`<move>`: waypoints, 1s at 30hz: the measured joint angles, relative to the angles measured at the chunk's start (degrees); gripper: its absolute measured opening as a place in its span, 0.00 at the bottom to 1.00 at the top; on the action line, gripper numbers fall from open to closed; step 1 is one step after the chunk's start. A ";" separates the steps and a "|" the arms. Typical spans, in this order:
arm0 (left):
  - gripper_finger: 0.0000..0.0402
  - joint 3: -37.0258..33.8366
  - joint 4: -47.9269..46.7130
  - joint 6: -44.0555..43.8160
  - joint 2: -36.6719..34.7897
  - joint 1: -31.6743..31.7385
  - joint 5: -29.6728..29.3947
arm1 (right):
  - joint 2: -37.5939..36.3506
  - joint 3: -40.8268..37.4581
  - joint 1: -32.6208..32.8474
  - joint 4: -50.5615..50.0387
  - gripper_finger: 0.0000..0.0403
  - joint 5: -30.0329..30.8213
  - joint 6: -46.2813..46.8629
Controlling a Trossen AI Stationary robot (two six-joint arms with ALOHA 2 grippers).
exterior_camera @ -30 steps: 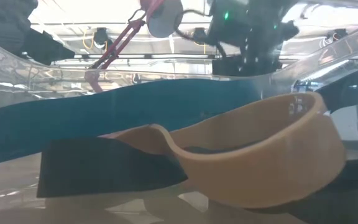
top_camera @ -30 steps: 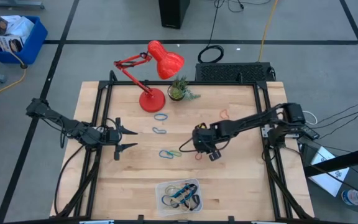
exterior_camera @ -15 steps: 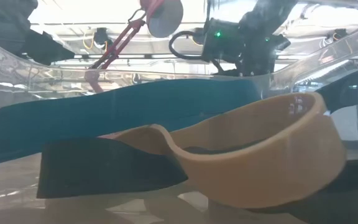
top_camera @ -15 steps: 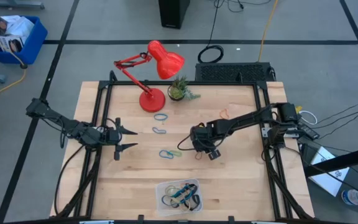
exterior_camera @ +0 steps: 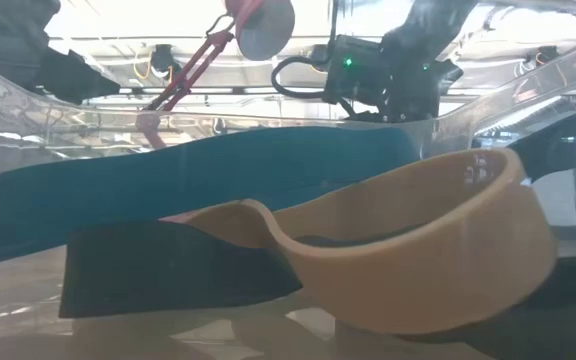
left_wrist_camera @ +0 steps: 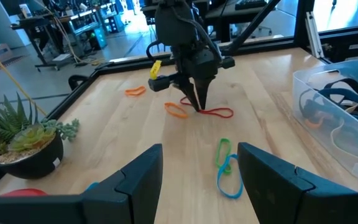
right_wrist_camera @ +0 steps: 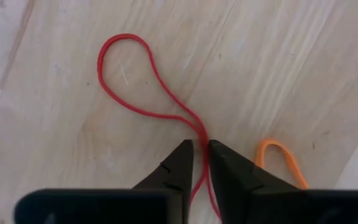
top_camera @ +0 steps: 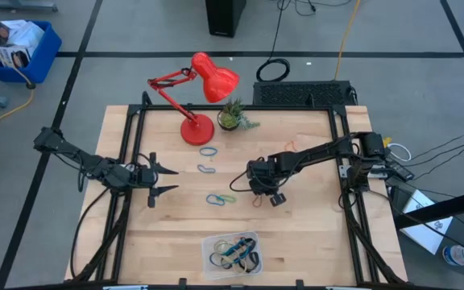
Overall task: Pick and place rubber bands into bin
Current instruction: Put the red rubber band into the transparent bin
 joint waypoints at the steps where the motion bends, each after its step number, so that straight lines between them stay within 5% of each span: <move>1: 0.53 0.00 0.01 0.14 0.00 0.02 0.00 | 0.02 -0.02 0.02 0.00 0.09 0.76 0.02; 12: 0.53 -0.01 0.01 0.24 0.00 0.01 0.00 | -2.50 -0.46 2.59 4.40 0.00 4.86 9.48; 19: 0.53 0.00 0.02 0.24 -0.02 0.00 0.00 | -13.01 -0.28 5.13 8.25 0.00 8.58 17.52; 30: 0.53 0.00 0.46 0.06 -0.02 0.02 0.00 | -31.14 -0.17 10.83 28.22 0.00 20.96 25.71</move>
